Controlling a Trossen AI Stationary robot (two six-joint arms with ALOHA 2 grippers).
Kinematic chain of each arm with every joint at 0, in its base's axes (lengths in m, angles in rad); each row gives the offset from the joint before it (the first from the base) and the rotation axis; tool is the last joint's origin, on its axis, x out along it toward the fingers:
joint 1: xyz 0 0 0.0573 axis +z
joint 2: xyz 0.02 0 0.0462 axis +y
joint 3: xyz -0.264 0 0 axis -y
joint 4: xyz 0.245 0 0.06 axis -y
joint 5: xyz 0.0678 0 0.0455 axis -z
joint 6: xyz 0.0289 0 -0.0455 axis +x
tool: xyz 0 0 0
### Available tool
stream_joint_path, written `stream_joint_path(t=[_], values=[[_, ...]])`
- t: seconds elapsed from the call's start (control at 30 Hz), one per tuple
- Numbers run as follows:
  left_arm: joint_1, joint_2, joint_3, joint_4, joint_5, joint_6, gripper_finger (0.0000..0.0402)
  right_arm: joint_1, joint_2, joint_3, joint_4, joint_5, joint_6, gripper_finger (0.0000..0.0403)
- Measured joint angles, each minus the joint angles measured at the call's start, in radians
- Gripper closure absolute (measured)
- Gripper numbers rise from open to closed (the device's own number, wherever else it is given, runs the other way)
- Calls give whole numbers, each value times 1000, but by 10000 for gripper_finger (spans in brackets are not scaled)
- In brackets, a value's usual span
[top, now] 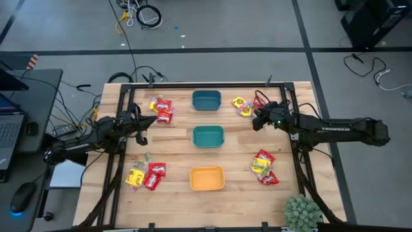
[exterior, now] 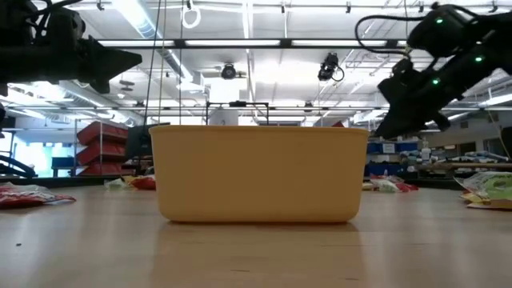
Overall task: Sort candy
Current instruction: Put the green gummy into the blue bin
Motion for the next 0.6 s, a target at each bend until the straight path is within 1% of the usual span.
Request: stream_joint_path(t=[0.13, 0.3, 0.47, 0.6], values=[[0, 0, 0, -19, 0, -1, 396, -46, 119, 73, -15, 2, -34, 265], [0, 0, 0, -41, 0, -6, 396, -104, 271, 184, -130, -6, -66, 242], [0, 0, 0, -47, 0, -7, 396, -125, 388, 269, -229, -120, -70, 235], [0, 0, 0, -85, 0, -8, 396, -123, 458, 301, -267, -225, -66, 235]])
